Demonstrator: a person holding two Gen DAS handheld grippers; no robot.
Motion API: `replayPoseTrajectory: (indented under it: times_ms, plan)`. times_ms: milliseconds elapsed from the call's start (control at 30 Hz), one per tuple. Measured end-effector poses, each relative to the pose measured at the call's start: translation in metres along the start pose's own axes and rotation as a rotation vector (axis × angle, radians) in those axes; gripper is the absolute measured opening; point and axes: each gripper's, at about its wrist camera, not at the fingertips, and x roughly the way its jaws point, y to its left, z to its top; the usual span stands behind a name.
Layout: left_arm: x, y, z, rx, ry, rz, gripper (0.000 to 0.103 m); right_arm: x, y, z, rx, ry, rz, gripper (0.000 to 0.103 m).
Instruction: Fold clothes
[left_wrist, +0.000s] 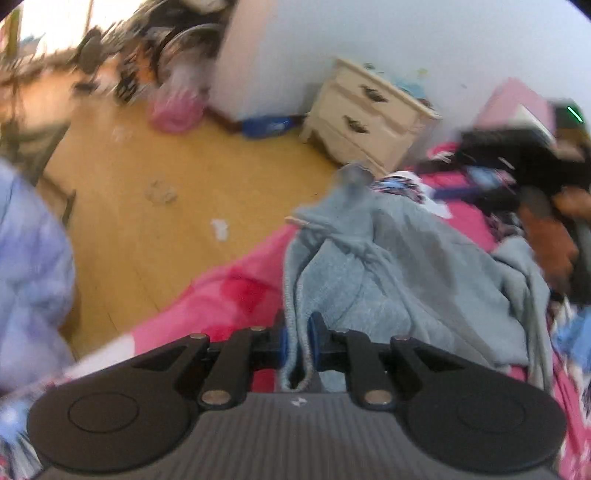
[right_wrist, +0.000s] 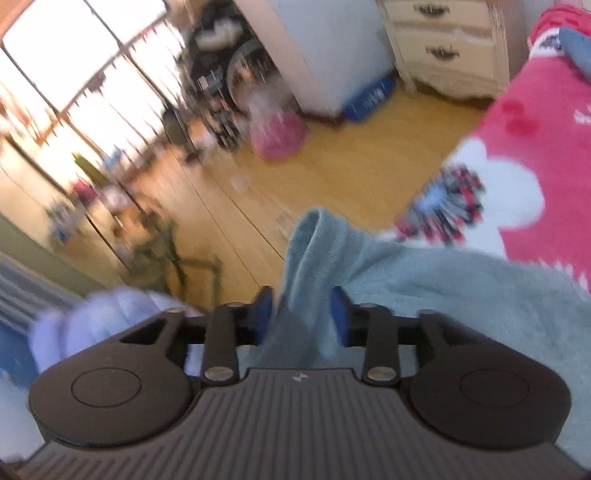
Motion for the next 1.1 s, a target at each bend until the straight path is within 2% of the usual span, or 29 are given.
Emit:
replayPoseTrajectory:
  times_ms: [100, 167, 267, 300, 400, 500, 533, 600, 667, 767, 833, 933, 1100]
  plan:
    - [0.004, 0.009, 0.001, -0.054, 0.008, -0.019, 0.016, -0.013, -0.025, -0.007, -0.032, -0.019, 0.017, 0.05]
    - [-0.001, 0.01, 0.005, -0.046, 0.013, -0.009, 0.027, -0.035, -0.044, -0.006, -0.026, -0.047, 0.026, 0.052]
    - [-0.012, 0.009, 0.002, -0.071, 0.006, -0.01, 0.038, -0.089, -0.081, -0.007, -0.001, -0.107, 0.031, 0.052]
    - [-0.011, 0.013, 0.002, -0.094, -0.002, -0.007, 0.038, -0.114, -0.097, -0.009, 0.006, -0.134, 0.027, 0.053]
    - [-0.019, 0.029, 0.003, -0.178, -0.021, -0.001, 0.038, -0.186, -0.141, -0.027, 0.023, -0.214, -0.013, 0.06]
    - [-0.039, 0.044, -0.001, -0.248, -0.034, -0.001, 0.038, -0.249, -0.181, -0.056, 0.014, -0.266, -0.104, 0.063]
    - [-0.047, 0.046, -0.007, -0.273, -0.03, -0.021, 0.039, -0.267, -0.192, -0.067, 0.009, -0.279, -0.135, 0.064]
    - [-0.059, 0.043, -0.024, -0.303, -0.016, -0.06, 0.046, -0.289, -0.213, -0.092, 0.002, -0.278, -0.177, 0.066]
    - [-0.065, 0.037, -0.045, -0.327, 0.001, -0.088, 0.055, -0.301, -0.23, -0.117, 0.002, -0.257, -0.208, 0.067]
    - [-0.06, 0.026, -0.075, -0.358, 0.03, -0.105, 0.056, -0.3, -0.254, -0.153, 0.088, -0.217, -0.182, 0.067]
    - [-0.049, 0.019, -0.09, -0.379, 0.047, -0.103, 0.055, -0.289, -0.268, -0.174, 0.19, -0.198, -0.13, 0.067]
    - [-0.03, 0.009, -0.096, -0.4, 0.023, -0.091, 0.055, -0.273, -0.285, -0.203, 0.326, -0.176, -0.054, 0.067]
    - [-0.008, -0.004, -0.095, -0.427, -0.024, -0.06, 0.038, -0.263, -0.291, -0.243, 0.455, -0.19, 0.044, 0.067]
